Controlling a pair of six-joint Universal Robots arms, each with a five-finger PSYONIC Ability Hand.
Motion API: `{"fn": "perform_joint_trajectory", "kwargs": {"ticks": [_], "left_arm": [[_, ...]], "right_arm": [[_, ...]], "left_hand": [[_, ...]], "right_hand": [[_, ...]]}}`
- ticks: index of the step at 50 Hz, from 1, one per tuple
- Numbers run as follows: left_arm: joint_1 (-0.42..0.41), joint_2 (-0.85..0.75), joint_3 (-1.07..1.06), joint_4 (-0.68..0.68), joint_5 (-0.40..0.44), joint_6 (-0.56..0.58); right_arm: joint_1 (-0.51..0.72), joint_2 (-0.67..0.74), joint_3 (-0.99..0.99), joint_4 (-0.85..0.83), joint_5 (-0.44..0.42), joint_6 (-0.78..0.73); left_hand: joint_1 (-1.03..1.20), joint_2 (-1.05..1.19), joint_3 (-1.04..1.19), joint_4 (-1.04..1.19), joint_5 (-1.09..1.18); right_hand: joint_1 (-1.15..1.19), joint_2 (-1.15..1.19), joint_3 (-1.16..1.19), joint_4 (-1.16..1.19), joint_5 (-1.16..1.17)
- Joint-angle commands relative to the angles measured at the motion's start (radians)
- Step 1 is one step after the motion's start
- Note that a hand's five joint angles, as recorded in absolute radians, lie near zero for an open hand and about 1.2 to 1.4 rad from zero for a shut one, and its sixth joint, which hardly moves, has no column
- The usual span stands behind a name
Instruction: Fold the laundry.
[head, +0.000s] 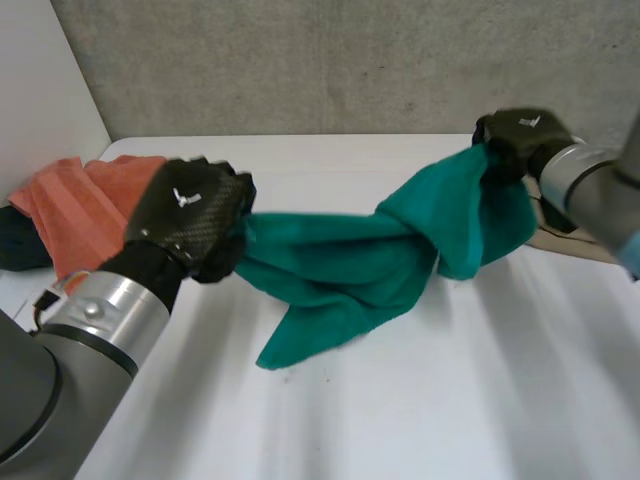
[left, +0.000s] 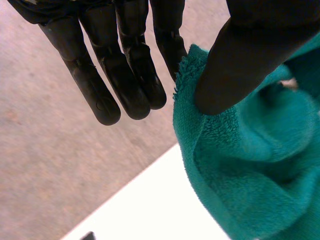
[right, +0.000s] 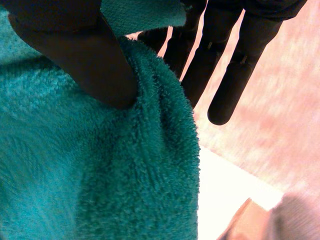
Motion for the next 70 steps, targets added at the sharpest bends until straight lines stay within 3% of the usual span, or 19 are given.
{"fn": "perform_joint_trajectory", "kwargs": {"ticks": [1, 4, 8, 17, 24, 32, 39, 41, 44, 49, 54, 60, 66, 70], "left_arm": [[-0.006, -0.046, 0.004, 0.000, 0.016, -0.022], [-0.011, -0.039, 0.013, 0.000, 0.016, -0.032], [-0.011, -0.021, 0.019, -0.003, 0.018, -0.029], [-0.006, 0.068, 0.028, -0.005, 0.019, -0.027], [-0.008, 0.086, 0.039, -0.002, 0.019, -0.028], [-0.008, 0.086, 0.048, -0.002, 0.019, -0.030], [-0.008, 0.085, 0.047, -0.002, 0.018, -0.032], [-0.006, 0.085, 0.047, -0.002, 0.018, -0.032], [-0.005, 0.088, 0.047, -0.002, 0.016, -0.030], [0.000, 0.132, 0.059, -0.017, 0.016, -0.019], [0.047, 0.186, 0.076, -0.048, 0.019, -0.018], [0.135, 0.250, 0.083, -0.094, 0.022, -0.022], [0.138, 0.261, 0.041, -0.112, 0.050, -0.027], [0.133, 0.263, 0.001, -0.111, 0.073, -0.027]], "right_arm": [[0.008, 0.232, -0.194, 0.056, 0.036, 0.222], [0.006, 0.243, -0.230, 0.079, 0.042, 0.225], [-0.004, 0.151, -0.180, 0.075, 0.048, 0.161], [0.000, -0.164, 0.219, 0.027, 0.043, -0.362], [0.058, -0.267, 0.482, -0.010, 0.024, -0.357], [0.186, -0.268, 0.652, -0.249, -0.021, -0.243], [0.273, -0.090, 0.580, -0.327, -0.003, -0.154], [0.278, -0.047, 0.542, -0.323, 0.017, -0.139], [0.272, -0.044, 0.523, -0.336, 0.062, -0.134], [0.255, -0.169, 0.496, -0.346, 0.112, -0.163], [0.138, -0.338, 0.450, -0.261, 0.111, -0.234], [0.065, -0.441, 0.341, -0.052, 0.009, -0.265], [-0.016, -0.426, 0.259, 0.036, -0.068, -0.252], [-0.058, -0.305, 0.213, 0.035, -0.079, -0.228]], "left_hand": [[0.261, 0.203, 0.206, 0.196, 0.253], [0.261, 0.203, 0.206, 0.196, 0.253], [0.261, 0.203, 0.206, 0.196, 0.253], [0.261, 0.203, 0.206, 0.196, 0.253], [0.261, 0.203, 0.206, 0.196, 0.253], [0.261, 0.203, 0.206, 0.196, 0.253], [0.261, 0.203, 0.206, 0.196, 0.253], [0.261, 0.203, 0.206, 0.196, 0.253], [0.261, 0.203, 0.206, 0.196, 0.253], [0.261, 0.203, 0.206, 0.196, 0.253], [0.261, 0.203, 0.206, 0.196, 0.253], [0.261, 0.203, 0.206, 0.196, 0.253], [0.261, 0.203, 0.206, 0.196, 0.253], [0.261, 0.203, 0.206, 0.196, 0.253]], "right_hand": [[-0.911, -0.946, -0.957, -0.964, -0.945], [-0.911, -0.946, -0.957, -0.964, -0.945], [-0.911, -0.946, -0.957, -0.964, -0.945], [-0.911, -0.946, -0.957, -0.964, -0.945], [-0.911, -0.946, -0.957, -0.964, -0.945], [-0.911, -0.946, -0.957, -0.964, -0.945], [-0.911, -0.946, -0.957, -0.964, -0.945], [-0.521, -0.556, -0.567, -0.574, -0.555], [0.308, 0.273, 0.262, 0.255, 0.274], [0.311, 0.275, 0.265, 0.258, 0.277], [0.311, 0.275, 0.265, 0.258, 0.277], [0.311, 0.275, 0.265, 0.258, 0.277], [0.311, 0.275, 0.265, 0.258, 0.277], [0.311, 0.275, 0.265, 0.258, 0.277]]}}
